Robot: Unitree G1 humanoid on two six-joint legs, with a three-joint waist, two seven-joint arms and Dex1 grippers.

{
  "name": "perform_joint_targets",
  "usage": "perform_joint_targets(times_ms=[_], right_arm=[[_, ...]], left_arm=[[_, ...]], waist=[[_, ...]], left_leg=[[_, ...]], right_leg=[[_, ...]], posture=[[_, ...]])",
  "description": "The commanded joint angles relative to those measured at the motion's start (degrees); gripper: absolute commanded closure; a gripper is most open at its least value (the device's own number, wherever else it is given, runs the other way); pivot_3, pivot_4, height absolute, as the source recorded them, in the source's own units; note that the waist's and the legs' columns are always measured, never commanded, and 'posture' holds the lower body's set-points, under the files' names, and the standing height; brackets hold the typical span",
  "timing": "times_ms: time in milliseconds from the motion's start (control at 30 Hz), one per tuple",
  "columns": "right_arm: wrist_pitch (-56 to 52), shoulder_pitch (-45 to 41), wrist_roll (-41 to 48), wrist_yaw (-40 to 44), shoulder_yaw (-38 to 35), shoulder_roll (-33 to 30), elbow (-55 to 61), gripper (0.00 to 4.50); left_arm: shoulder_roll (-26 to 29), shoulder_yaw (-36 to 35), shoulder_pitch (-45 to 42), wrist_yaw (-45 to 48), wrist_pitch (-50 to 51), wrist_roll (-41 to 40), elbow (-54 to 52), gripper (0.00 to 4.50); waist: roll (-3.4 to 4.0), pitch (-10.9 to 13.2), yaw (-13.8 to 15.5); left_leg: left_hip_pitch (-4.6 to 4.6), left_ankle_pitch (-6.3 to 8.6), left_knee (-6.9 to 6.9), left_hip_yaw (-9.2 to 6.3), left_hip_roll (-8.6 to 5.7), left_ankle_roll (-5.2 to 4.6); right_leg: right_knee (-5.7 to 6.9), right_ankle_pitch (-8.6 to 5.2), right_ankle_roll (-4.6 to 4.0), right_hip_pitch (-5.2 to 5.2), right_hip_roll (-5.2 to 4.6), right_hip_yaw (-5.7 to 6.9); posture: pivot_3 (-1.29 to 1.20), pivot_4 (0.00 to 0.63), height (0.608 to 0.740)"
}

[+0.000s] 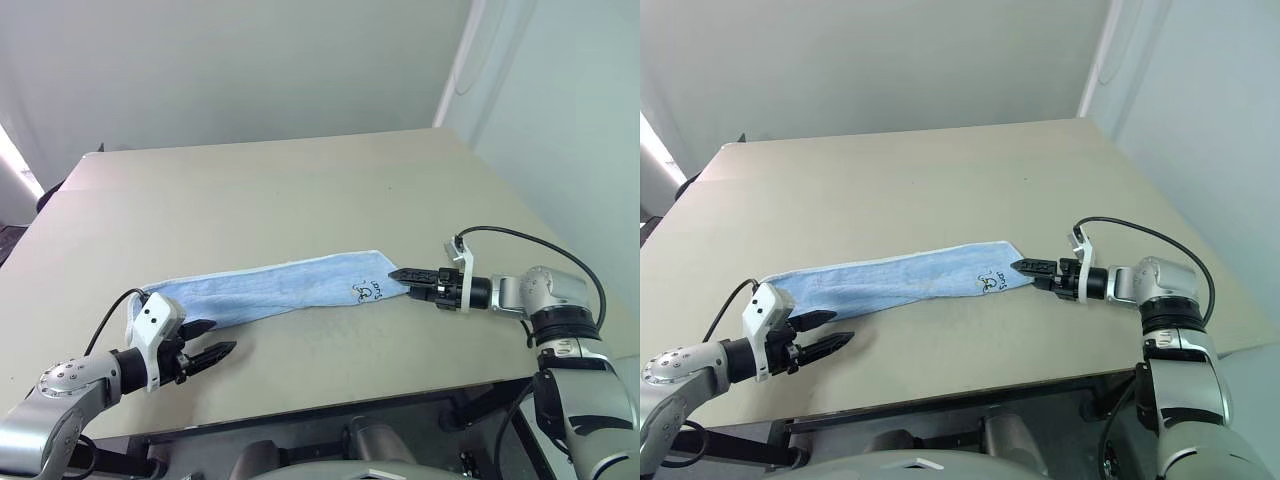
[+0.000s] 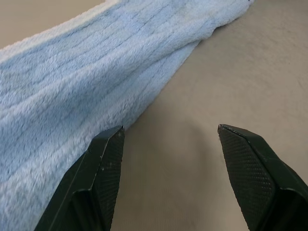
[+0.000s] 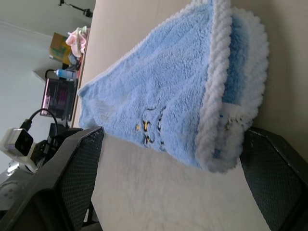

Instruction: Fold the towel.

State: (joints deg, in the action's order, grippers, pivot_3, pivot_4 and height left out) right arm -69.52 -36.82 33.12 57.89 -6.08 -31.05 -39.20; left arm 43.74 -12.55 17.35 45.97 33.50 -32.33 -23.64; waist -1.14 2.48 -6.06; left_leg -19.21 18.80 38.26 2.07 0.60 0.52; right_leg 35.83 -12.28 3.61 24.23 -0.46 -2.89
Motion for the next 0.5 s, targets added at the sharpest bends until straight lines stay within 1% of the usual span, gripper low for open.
perform_joint_targets(times_ms=[33,67,167,200,267,300,367,400,500], right_arm=[[1.8,-1.4,-1.5,-0.9,1.4,2.0,0.0,0.64],[1.7,-1.4,-1.5,-0.8,1.2,2.0,0.2,0.98],[1.9,-3.3,-0.7,-2.7,-2.5,2.0,-2.4,2.05],[1.9,-3.8,-0.4,-3.5,-3.5,1.9,-3.0,2.49],[1.3,-4.0,-0.2,-3.2,-3.9,1.4,-2.4,3.13],[1.0,-3.9,-0.2,-2.9,-3.8,1.0,-1.9,3.58],[0.9,-3.3,-0.5,-1.4,-3.4,-0.9,-1.4,4.31],[0.9,-3.0,-0.7,-0.8,-3.4,-2.1,-1.4,4.47],[0.9,-1.1,-0.6,3.6,-2.0,-6.8,0.7,4.47]], left_arm=[[0.1,-0.4,-0.9,-0.4,-0.7,0.9,-1.4,1.23],[-0.1,-0.5,-1.0,-0.4,-0.6,0.9,-1.3,1.23],[-0.2,-0.6,-1.2,-0.6,-1.0,1.3,-0.7,1.23],[-0.3,-0.4,-1.2,-0.6,-1.2,1.7,-0.4,1.23],[-0.5,0.1,-1.3,-0.7,-1.5,2.2,-0.1,1.23],[-0.6,0.2,-1.5,-0.8,-1.5,2.4,0.0,1.23],[-1.4,-0.4,-2.5,-1.3,-1.2,2.0,0.3,1.23],[-1.6,-0.8,-2.9,-1.4,-1.0,1.7,0.5,1.23],[-1.6,-1.2,-3.1,-1.2,-1.1,2.2,1.4,1.23]], waist=[[-0.01,0.0,-0.1],[0.01,0.0,0.0],[0.07,0.0,0.3],[0.09,0.1,0.4],[0.14,0.1,0.5],[0.13,0.1,0.5],[0.13,0.1,0.7],[0.13,0.1,0.8],[0.14,0.1,1.0]], left_leg=[[0.01,0.0,0.0,0.01,0.0,0.0],[0.01,0.0,0.01,0.01,0.0,0.0],[-0.05,0.0,0.01,0.01,-0.02,0.0],[-0.07,0.0,0.0,0.01,-0.03,0.0],[-0.12,0.0,0.0,0.0,-0.07,0.0],[-0.12,0.0,0.0,0.01,-0.08,0.0],[-0.12,0.0,0.0,0.0,-0.08,0.0],[-0.12,0.0,0.0,-0.02,-0.09,0.0],[-0.13,0.0,0.0,-0.03,-0.13,0.0]], right_leg=[[0.01,0.0,0.0,0.0,0.0,-0.01],[0.02,0.0,0.0,0.0,0.0,-0.01],[0.02,0.0,0.0,0.08,-0.02,-0.02],[0.02,0.0,0.01,0.12,-0.02,-0.02],[0.02,0.01,0.02,0.25,-0.06,-0.02],[0.01,0.01,0.03,0.26,-0.07,-0.02],[-0.07,0.01,0.04,0.26,-0.09,-0.02],[-0.11,0.01,0.04,0.26,-0.1,0.0],[-0.19,0.01,0.05,0.26,-0.15,0.0]], posture=[[0.0,0.0,0.74],[0.0,0.0,0.74],[0.0,0.0,0.74],[0.0,0.0,0.74],[0.0,0.0,0.74],[0.0,0.0,0.74],[0.0,0.0,0.74],[0.0,0.0,0.74],[0.0,0.0,0.74]])
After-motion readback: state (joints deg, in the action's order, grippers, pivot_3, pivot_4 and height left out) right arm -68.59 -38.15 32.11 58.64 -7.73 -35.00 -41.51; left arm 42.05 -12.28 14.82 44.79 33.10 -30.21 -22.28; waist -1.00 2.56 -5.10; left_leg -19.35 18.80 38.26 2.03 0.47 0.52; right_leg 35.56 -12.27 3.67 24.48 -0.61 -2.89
